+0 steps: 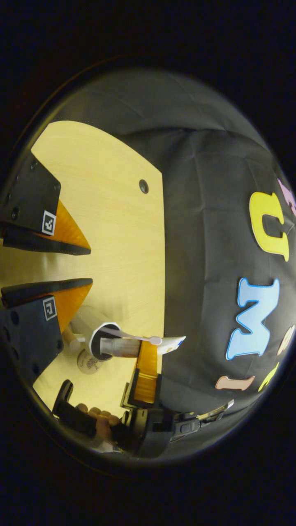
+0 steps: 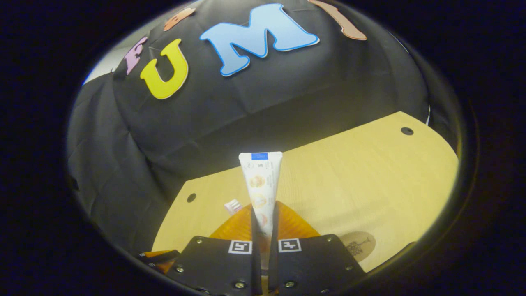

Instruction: Put the toothbrush and toothpaste on the desktop into the cup, then pick up the cup and place it on the coaster on the desktop.

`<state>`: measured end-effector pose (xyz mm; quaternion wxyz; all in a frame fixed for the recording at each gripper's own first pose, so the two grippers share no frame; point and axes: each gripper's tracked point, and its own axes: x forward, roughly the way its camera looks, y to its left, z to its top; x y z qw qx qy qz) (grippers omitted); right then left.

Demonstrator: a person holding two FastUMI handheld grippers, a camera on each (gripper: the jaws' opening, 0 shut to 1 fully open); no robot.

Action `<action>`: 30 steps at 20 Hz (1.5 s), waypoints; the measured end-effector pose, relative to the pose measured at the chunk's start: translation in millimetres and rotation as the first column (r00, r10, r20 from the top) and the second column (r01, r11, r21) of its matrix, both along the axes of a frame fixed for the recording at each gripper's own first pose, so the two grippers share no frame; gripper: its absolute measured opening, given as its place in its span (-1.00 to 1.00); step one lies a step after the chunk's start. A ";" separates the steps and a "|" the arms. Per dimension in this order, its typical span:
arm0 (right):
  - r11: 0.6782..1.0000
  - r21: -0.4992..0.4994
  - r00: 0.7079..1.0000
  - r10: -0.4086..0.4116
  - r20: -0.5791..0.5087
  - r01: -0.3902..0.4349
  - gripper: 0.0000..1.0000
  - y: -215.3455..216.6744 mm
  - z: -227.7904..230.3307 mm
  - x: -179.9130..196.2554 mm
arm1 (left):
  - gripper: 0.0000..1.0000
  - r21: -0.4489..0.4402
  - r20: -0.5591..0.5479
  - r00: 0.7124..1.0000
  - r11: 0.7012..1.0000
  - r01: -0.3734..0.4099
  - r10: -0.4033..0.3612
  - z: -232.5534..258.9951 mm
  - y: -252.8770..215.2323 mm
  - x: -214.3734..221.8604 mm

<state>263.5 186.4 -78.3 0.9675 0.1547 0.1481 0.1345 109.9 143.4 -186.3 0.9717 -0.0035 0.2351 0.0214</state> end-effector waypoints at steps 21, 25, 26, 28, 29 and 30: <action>1.000 0.000 0.995 -0.019 0.100 0.019 0.53 -39.2 15.5 -67.4 | 0.23 -0.016 -0.074 0.982 0.985 0.170 -0.171 -22.8 -79.2 -4.8; 0.996 0.015 0.990 -0.086 0.112 0.085 0.53 -78.6 26.9 -74.4 | 0.25 -0.002 -0.104 0.977 0.983 0.186 -0.185 -26.6 -88.6 -2.9; 0.995 0.017 0.989 -0.103 0.105 0.101 0.53 -87.9 24.6 -75.5 | 0.25 -0.001 -0.102 0.977 0.982 0.190 -0.189 -25.1 -90.5 -1.9; 0.992 0.026 0.989 -0.126 0.079 0.124 0.53 -102.1 16.3 -80.1 | 0.25 0.019 -0.097 0.979 0.983 0.184 -0.182 -19.7 -91.9 -0.2; 0.991 0.028 0.989 -0.135 0.066 0.133 0.53 -107.2 11.3 -83.1 | 0.43 0.020 -0.093 0.978 0.982 0.187 -0.184 -17.9 -94.9 -0.4; 0.990 0.027 0.989 -0.140 0.056 0.139 0.53 -111.3 7.3 -85.1 | 0.55 0.024 -0.090 0.978 0.982 0.189 -0.187 -14.7 -95.6 1.7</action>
